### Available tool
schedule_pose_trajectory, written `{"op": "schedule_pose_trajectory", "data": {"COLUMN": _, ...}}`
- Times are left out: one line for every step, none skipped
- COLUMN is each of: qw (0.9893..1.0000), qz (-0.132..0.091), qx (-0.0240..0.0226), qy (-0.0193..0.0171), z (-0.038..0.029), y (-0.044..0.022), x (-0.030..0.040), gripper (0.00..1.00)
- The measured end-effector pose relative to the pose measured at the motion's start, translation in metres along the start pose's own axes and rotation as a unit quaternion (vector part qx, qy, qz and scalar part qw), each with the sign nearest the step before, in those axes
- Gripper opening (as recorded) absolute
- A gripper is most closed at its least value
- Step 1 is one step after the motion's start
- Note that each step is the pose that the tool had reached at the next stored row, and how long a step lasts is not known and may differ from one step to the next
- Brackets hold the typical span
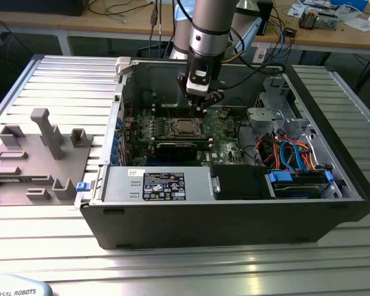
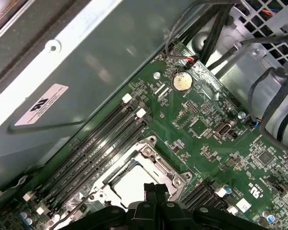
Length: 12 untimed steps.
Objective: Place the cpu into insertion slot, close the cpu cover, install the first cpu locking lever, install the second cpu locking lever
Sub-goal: 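Install the first cpu locking lever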
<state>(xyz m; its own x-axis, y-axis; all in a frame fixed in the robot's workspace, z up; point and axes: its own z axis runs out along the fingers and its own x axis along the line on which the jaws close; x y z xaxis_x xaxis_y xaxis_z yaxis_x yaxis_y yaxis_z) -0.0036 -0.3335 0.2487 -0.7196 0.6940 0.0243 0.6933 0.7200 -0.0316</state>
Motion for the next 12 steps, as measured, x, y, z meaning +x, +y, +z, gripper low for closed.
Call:
{"op": "schedule_pose_trajectory", "data": {"qw": 1.0000, "qz": -0.003, "qx": 0.0001, "qy": -0.0001, "z": 0.0000, "y": 0.0000, "x": 0.0000, "gripper": 0.11}}
{"op": "schedule_pose_trajectory", "data": {"qw": 1.0000, "qz": -0.005, "qx": 0.0001, "qy": -0.0002, "z": 0.0000, "y": 0.0000, "x": 0.0000, "gripper": 0.11}}
{"op": "schedule_pose_trajectory", "data": {"qw": 1.0000, "qz": -0.007, "qx": 0.0002, "qy": -0.0002, "z": 0.0000, "y": 0.0000, "x": 0.0000, "gripper": 0.11}}
{"op": "schedule_pose_trajectory", "data": {"qw": 1.0000, "qz": -0.008, "qx": 0.0002, "qy": -0.0003, "z": 0.0000, "y": 0.0000, "x": 0.0000, "gripper": 0.11}}
{"op": "schedule_pose_trajectory", "data": {"qw": 0.9999, "qz": -0.011, "qx": 0.0003, "qy": -0.0004, "z": 0.0000, "y": 0.0000, "x": 0.0000, "gripper": 0.11}}
{"op": "schedule_pose_trajectory", "data": {"qw": 0.9999, "qz": -0.014, "qx": 0.0003, "qy": -0.0005, "z": 0.0000, "y": 0.0000, "x": 0.0000, "gripper": 0.11}}
{"op": "schedule_pose_trajectory", "data": {"qw": 0.9999, "qz": -0.016, "qx": 0.0004, "qy": -0.0005, "z": 0.0000, "y": 0.0000, "x": 0.0000, "gripper": 0.11}}
{"op": "schedule_pose_trajectory", "data": {"qw": 0.9998, "qz": -0.018, "qx": 0.0004, "qy": -0.0006, "z": 0.0000, "y": 0.0000, "x": 0.0000, "gripper": 0.11}}
{"op": "schedule_pose_trajectory", "data": {"qw": 0.9998, "qz": -0.019, "qx": 0.0005, "qy": -0.0006, "z": 0.0000, "y": 0.0000, "x": 0.0000, "gripper": 0.11}}
{"op": "schedule_pose_trajectory", "data": {"qw": 0.9998, "qz": -0.021, "qx": 0.0005, "qy": -0.0007, "z": 0.0000, "y": 0.0000, "x": 0.0000, "gripper": 0.11}}
{"op": "schedule_pose_trajectory", "data": {"qw": 0.9997, "qz": -0.022, "qx": 0.0005, "qy": -0.0007, "z": 0.0000, "y": 0.0000, "x": 0.0000, "gripper": 0.11}}
{"op": "schedule_pose_trajectory", "data": {"qw": 0.9997, "qz": -0.025, "qx": 0.0006, "qy": -0.0008, "z": 0.0000, "y": 0.0000, "x": 0.0000, "gripper": 0.11}}
